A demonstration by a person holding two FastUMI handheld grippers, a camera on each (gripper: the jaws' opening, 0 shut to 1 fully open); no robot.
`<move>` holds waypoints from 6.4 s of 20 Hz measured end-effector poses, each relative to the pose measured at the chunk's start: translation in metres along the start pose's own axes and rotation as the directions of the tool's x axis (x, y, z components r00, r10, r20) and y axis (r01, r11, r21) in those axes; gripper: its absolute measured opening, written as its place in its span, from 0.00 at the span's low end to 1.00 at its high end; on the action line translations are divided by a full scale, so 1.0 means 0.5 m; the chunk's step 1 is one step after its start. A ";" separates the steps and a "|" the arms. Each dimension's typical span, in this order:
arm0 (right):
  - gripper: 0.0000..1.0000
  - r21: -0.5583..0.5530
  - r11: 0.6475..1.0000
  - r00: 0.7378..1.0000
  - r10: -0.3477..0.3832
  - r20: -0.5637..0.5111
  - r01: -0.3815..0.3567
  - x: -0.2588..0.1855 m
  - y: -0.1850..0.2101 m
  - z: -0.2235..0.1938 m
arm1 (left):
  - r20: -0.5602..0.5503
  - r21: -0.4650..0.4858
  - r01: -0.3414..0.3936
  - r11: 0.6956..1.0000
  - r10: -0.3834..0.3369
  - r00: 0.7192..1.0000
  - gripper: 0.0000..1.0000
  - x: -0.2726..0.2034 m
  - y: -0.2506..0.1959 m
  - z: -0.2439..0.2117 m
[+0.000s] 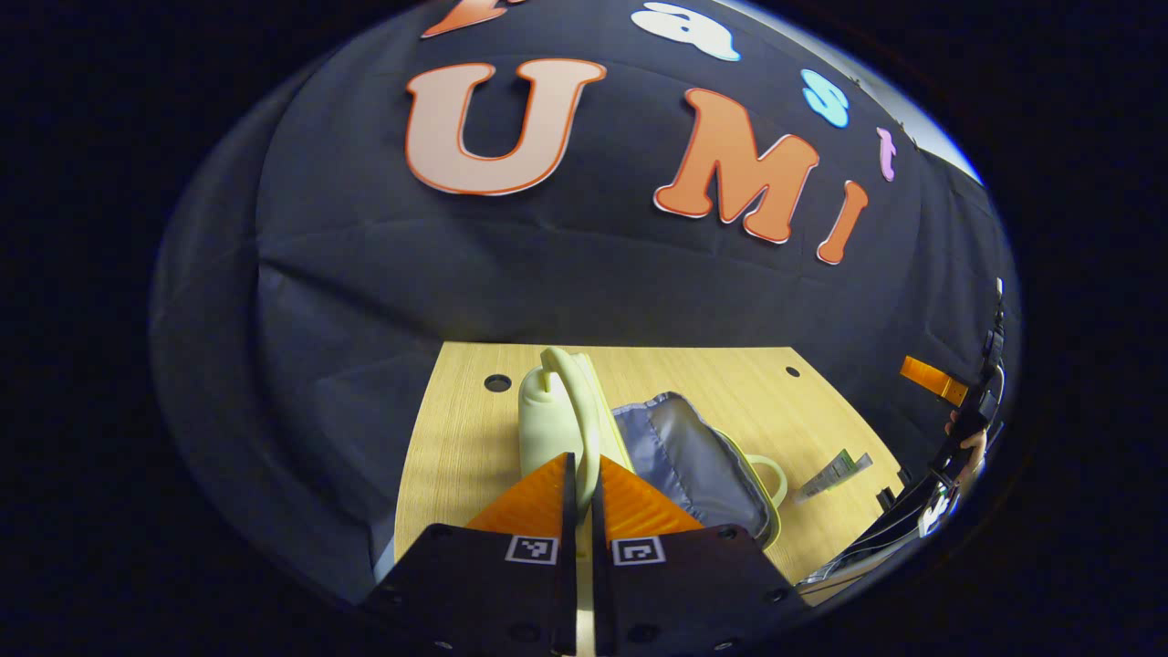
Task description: First open the suitcase, pack the skin care products into it, and then close the suitcase.
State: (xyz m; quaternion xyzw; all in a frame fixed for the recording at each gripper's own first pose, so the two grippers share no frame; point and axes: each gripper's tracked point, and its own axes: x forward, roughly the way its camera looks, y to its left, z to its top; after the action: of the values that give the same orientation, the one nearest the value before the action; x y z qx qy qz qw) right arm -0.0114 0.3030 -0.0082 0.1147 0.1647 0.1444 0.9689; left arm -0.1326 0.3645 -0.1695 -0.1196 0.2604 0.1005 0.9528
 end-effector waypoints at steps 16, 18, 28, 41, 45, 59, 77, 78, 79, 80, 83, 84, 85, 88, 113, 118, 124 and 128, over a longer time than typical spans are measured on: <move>0.94 -0.025 0.999 0.998 0.033 -0.053 -0.035 0.004 0.054 -0.010 | -0.129 -0.202 -0.157 0.967 0.133 0.983 0.05 0.046 0.330 -0.176; 0.94 -0.034 0.999 0.998 0.030 -0.055 -0.032 0.005 0.057 -0.011 | -0.154 -0.204 -0.170 0.964 0.140 0.978 0.06 0.065 0.363 -0.198; 0.94 -0.076 0.996 0.997 -0.042 -0.063 0.037 -0.009 0.008 -0.017 | -0.233 -0.224 -0.256 0.940 0.203 0.951 0.09 0.141 0.436 -0.283; 0.94 -0.116 0.991 0.997 -0.073 -0.037 0.069 -0.035 -0.051 -0.025 | 0.040 -0.111 -0.313 0.943 0.319 0.947 0.98 0.056 0.330 -0.074; 0.94 -0.145 0.986 0.997 -0.081 -0.012 0.079 -0.047 -0.105 -0.017 | 0.127 -0.040 -0.265 0.963 0.268 0.955 0.98 0.055 0.170 0.005; 0.94 -0.168 0.985 0.998 -0.041 -0.053 0.032 -0.073 -0.388 -0.008 | 0.217 0.158 0.031 0.987 -0.065 0.974 0.97 0.176 -0.610 0.021; 0.94 -0.209 0.973 0.979 -0.128 -0.161 0.093 -0.126 -0.598 -0.062 | -0.077 0.182 0.050 0.982 -0.036 0.996 0.98 0.391 -0.847 -0.332; 0.95 -0.211 0.973 0.978 -0.127 -0.167 0.090 -0.125 -0.597 -0.066 | -0.100 0.190 0.052 0.980 -0.033 0.994 0.98 0.399 -0.847 -0.359; 0.95 -0.215 0.972 0.977 -0.127 -0.169 0.089 -0.125 -0.597 -0.068 | -0.117 0.199 0.049 0.979 -0.026 0.993 0.98 0.406 -0.846 -0.381; 0.94 -0.221 0.971 0.977 -0.127 -0.170 0.088 -0.125 -0.597 -0.069 | -0.135 0.213 0.045 0.976 -0.017 0.991 0.98 0.414 -0.843 -0.398; 0.95 -0.229 0.970 0.975 -0.128 -0.181 0.085 -0.122 -0.596 -0.075 | -0.175 0.244 0.047 0.969 -0.004 0.985 0.98 0.435 -0.841 -0.446; 0.95 -0.231 0.969 0.974 -0.129 -0.184 0.084 -0.120 -0.596 -0.076 | -0.181 0.246 0.054 0.968 -0.009 0.983 0.97 0.442 -0.844 -0.453; 0.95 -0.233 0.969 0.974 -0.129 -0.185 0.084 -0.120 -0.595 -0.077 | -0.182 0.253 0.054 0.966 -0.007 0.983 0.84 0.448 -0.841 -0.463; 0.94 -0.239 0.968 0.974 -0.128 -0.187 0.082 -0.119 -0.591 -0.079 | -0.184 0.262 0.058 0.963 -0.009 0.983 0.41 0.455 -0.848 -0.471; 0.95 -0.150 0.961 0.841 0.122 -0.527 -0.233 0.000 -0.377 -0.445 | -0.232 0.075 -0.025 0.997 0.042 0.972 0.34 0.162 -0.670 -0.339; 0.84 -0.161 0.957 0.811 0.109 -0.575 -0.243 0.013 -0.372 -0.500 | -0.210 0.089 -0.083 0.993 0.100 0.973 0.34 0.141 -0.617 -0.332; 0.63 -0.166 0.957 0.791 0.090 -0.605 -0.236 0.024 -0.374 -0.526 | -0.200 0.080 -0.111 0.991 0.125 0.972 0.34 0.124 -0.580 -0.334; 0.41 -0.197 0.953 0.762 0.048 -0.646 -0.228 0.016 -0.392 -0.546 | -0.193 0.065 -0.105 0.992 0.116 0.974 0.33 0.117 -0.573 -0.330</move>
State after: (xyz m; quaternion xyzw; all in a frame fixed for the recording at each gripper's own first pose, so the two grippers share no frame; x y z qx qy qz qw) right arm -0.0527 0.1708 -0.3142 -0.0589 0.4519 0.2668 0.8492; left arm -0.0884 0.0535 -0.2873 -0.0883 0.3619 0.1341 0.9183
